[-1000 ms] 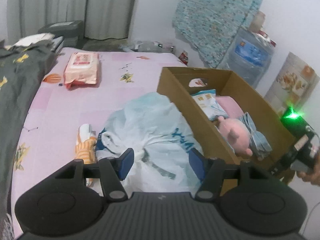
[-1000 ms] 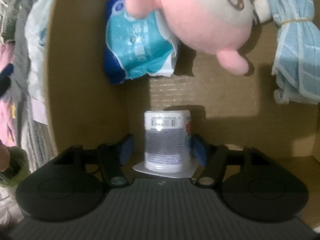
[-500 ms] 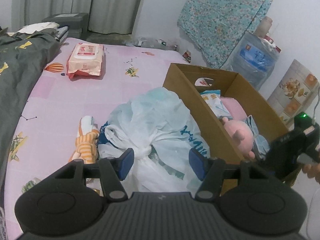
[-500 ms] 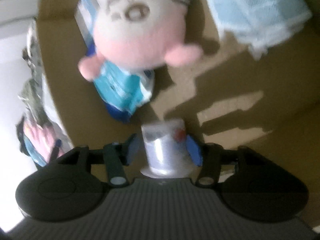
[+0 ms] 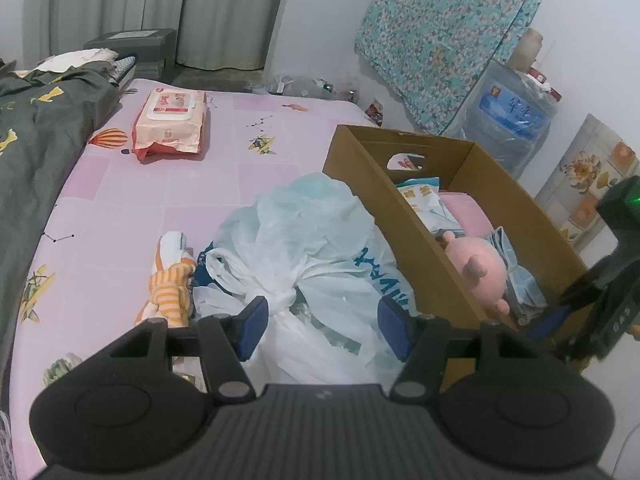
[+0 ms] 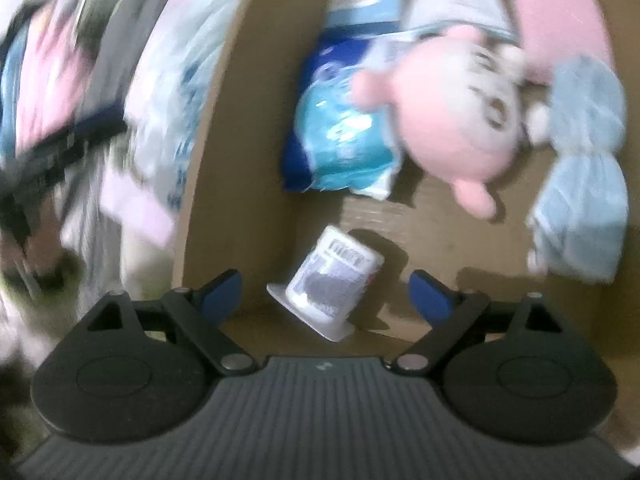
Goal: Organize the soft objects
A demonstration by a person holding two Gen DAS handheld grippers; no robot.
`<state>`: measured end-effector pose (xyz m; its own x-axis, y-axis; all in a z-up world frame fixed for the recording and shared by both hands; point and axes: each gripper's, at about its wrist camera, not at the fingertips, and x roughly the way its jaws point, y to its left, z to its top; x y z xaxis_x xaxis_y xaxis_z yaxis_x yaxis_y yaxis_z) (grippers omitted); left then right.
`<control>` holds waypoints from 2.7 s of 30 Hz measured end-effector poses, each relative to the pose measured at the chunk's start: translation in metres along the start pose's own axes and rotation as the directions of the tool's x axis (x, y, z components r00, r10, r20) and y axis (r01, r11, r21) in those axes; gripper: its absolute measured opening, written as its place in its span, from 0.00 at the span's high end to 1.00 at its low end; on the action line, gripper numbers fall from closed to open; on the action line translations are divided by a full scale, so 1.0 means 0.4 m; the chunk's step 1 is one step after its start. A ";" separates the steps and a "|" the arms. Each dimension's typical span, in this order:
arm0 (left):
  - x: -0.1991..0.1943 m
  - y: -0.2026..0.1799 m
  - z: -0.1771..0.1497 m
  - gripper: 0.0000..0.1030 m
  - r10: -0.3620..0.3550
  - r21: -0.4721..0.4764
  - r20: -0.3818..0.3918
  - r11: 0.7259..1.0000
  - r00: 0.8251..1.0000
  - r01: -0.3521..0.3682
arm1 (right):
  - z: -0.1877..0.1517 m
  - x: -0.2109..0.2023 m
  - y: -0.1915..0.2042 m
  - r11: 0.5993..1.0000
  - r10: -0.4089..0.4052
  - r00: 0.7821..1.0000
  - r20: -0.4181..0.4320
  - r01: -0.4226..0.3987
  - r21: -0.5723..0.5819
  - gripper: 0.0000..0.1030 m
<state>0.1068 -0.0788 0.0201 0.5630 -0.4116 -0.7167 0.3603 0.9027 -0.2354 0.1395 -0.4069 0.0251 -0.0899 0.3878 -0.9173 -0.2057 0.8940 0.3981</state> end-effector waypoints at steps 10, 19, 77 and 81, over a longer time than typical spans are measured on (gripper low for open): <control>-0.003 0.018 -0.004 0.40 0.007 -0.024 0.000 1.000 1.000 -0.007 | 0.022 0.098 0.095 0.953 -0.180 0.974 -0.139 0.138 -0.270 0.11; 0.004 0.013 -0.006 0.40 -0.002 -0.021 -0.011 1.000 1.000 0.001 | 0.018 0.050 0.072 0.944 -0.158 0.987 0.040 0.163 -0.288 0.14; 0.039 -0.034 0.003 0.40 -0.004 -0.006 -0.046 1.000 0.999 0.004 | -0.073 0.057 -0.282 0.896 0.211 0.911 0.353 -0.325 0.304 0.54; 0.030 -0.027 0.002 0.40 -0.006 -0.011 -0.037 1.000 0.999 0.005 | -0.077 0.097 -0.239 0.886 0.261 0.916 0.304 -0.352 0.302 0.59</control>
<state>0.1103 -0.0937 0.0147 0.5326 -0.4119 -0.7393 0.3550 0.9017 -0.2466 0.1258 -0.4842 -0.0484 0.1606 0.6568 -0.7368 0.1432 0.7231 0.6758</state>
